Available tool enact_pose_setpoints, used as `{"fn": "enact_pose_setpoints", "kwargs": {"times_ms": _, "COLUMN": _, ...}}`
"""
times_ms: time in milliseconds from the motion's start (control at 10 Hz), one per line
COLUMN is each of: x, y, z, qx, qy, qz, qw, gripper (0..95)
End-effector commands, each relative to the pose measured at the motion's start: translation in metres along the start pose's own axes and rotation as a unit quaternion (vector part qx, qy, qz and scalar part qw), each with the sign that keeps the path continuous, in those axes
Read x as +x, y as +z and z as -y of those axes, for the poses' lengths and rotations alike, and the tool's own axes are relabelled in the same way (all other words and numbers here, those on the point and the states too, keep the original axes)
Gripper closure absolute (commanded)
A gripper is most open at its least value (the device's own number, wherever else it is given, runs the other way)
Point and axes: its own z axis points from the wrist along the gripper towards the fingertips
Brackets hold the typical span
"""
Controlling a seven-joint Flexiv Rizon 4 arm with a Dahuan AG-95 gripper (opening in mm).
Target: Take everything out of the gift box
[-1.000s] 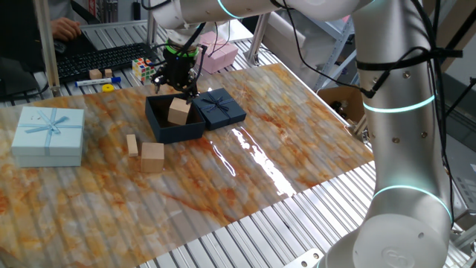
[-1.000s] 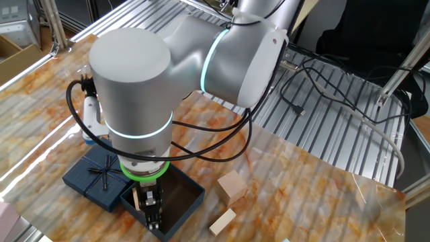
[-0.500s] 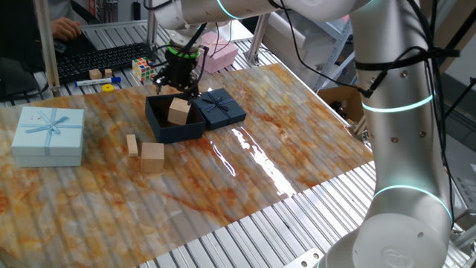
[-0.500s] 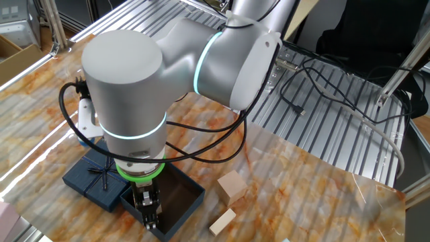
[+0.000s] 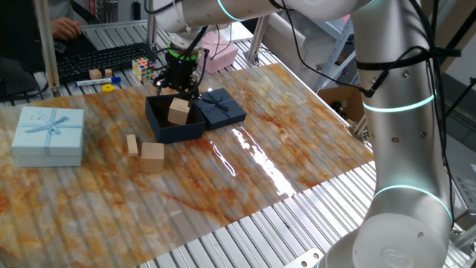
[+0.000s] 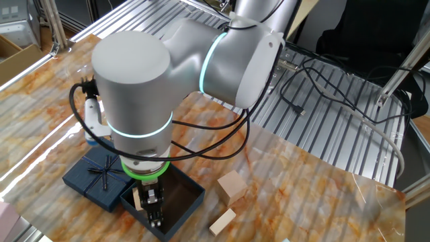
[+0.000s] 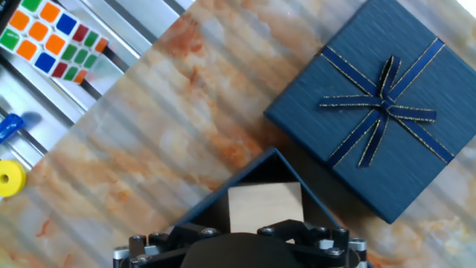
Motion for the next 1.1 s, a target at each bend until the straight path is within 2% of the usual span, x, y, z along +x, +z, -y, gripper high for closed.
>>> {"fn": "enact_pose_setpoints", "kwargs": {"times_ms": 100, "x": 0.001, "y": 0.003, "z": 0.001, "qx": 0.0, "qy": -0.002, "qz": 0.003, "qw": 1.0, "gripper": 0.0}}
{"fn": "enact_pose_setpoints", "kwargs": {"times_ms": 300, "x": 0.001, "y": 0.007, "z": 0.004, "qx": -0.001, "qy": -0.001, "qz": 0.005, "qw": 1.0, "gripper": 0.0}}
{"fn": "enact_pose_setpoints", "kwargs": {"times_ms": 1100, "x": -0.001, "y": 0.02, "z": 0.002, "qx": 0.003, "qy": -0.002, "qz": 0.014, "qw": 0.9999, "gripper": 0.0}}
